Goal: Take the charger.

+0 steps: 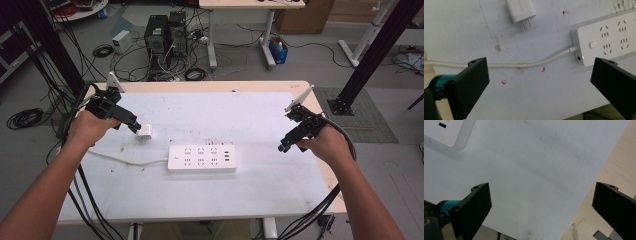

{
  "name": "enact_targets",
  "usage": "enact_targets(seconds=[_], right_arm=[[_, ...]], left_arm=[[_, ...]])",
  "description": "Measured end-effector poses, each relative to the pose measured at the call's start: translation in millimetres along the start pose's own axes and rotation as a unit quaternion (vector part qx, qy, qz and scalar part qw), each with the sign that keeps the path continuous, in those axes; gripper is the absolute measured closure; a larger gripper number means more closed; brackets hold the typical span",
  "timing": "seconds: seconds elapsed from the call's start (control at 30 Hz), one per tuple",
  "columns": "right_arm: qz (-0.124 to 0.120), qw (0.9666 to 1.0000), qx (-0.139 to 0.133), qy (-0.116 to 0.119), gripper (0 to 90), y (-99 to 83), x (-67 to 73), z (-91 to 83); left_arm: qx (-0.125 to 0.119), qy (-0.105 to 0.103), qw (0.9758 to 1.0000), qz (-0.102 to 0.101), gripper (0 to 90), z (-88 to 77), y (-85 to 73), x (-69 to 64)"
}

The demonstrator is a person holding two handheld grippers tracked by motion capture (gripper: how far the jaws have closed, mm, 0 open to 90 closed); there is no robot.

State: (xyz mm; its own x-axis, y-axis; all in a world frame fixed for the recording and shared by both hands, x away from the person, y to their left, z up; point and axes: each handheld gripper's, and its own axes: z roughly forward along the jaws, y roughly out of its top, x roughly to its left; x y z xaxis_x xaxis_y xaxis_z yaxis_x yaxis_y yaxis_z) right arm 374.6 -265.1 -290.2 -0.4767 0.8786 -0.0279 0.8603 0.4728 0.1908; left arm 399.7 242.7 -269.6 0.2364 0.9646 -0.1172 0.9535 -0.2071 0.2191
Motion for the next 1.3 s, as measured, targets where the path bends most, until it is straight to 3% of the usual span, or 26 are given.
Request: enact_targets(seconds=[0.2, 0.27, 0.47, 0.67, 0.8, 0.93, 1.17, 1.3], right_arm=[[0.000, 1.0000, -0.001, -0.001, 1.6, 0.6, 1.5, -0.7], [-0.001, 1.0000, -0.005, 0.000, 1.6, 0.9, 1.9, -0.3], [0.001, 1.0000, -0.003, 0.000, 1.6, 0.9, 1.4, -0.6], [-0.005, 1.0000, -0.001, -0.002, 1.6, 3.2, 1.8, 1.8], [-0.013, 0.9999, -0.001, -0.005, 1.6, 6.5, 3.2, 5.0], [-0.018, 0.9998, 0.001, -0.002, 1.6, 11.3, 5.3, 7.0], [-0.039, 0.9992, 0.002, 0.000, 1.6, 15.7, 11.6, 10.0], [-0.037, 0.9993, 0.001, 0.002, 1.6, 14.7, 12.2, 9.3]], left_arm=[[-0.007, 0.000, 0.9999, -0.009, 1.9, -0.6, 1.4, 1.8], [-0.008, 0.000, 1.0000, -0.003, 1.9, -1.0, 2.0, 2.9], [-0.029, -0.003, 0.9996, -0.006, 1.9, -3.1, 7.5, 3.3], [-0.042, 0.003, 0.9989, -0.022, 1.9, 3.7, 18.4, 5.1], [-0.047, 0.000, 0.9982, -0.037, 1.9, 11.5, 27.9, 5.4], [-0.041, 0.008, 0.9983, -0.039, 1.9, 22.1, 38.2, 6.7], [-0.041, 0.013, 0.9973, -0.059, 1.9, 49.7, 52.8, 12.1], [-0.046, 0.023, 0.9958, -0.076, 1.9, 66.0, 59.6, 12.9]])
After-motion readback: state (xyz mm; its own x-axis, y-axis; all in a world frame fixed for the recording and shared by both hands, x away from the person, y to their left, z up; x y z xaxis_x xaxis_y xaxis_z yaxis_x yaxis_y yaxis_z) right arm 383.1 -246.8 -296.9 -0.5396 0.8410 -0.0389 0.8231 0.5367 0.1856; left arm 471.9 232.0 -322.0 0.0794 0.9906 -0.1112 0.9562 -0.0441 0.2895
